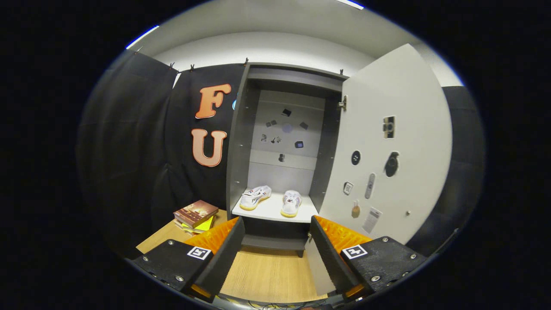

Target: Open the shoe cabinet door, grab the shoes and put them into the shoe cabinet, then close the shoe cabinet door.

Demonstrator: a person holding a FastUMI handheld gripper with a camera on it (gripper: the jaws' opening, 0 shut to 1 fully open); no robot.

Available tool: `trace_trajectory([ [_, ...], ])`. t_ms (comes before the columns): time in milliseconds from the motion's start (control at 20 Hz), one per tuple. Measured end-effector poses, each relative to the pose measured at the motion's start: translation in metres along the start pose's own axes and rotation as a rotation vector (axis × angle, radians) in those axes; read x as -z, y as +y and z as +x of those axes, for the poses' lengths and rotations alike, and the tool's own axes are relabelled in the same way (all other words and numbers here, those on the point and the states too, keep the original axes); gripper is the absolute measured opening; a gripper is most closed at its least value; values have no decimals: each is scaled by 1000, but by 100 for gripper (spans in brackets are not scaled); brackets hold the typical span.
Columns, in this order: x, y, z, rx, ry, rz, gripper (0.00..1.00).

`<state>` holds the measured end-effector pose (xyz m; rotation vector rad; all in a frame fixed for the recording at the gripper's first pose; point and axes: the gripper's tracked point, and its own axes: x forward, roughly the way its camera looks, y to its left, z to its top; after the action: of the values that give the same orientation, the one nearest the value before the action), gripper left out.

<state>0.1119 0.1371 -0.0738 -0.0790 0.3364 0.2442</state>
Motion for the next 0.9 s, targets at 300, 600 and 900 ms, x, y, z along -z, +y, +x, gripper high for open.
trace_trajectory([
  [300, 15, -83, -49, 152, 0, 14, 95],
  [600, 21, -177, -74, 272, -19, 66, 95],
  [900, 25, -232, -51, 252, -18, 125, 95],
])
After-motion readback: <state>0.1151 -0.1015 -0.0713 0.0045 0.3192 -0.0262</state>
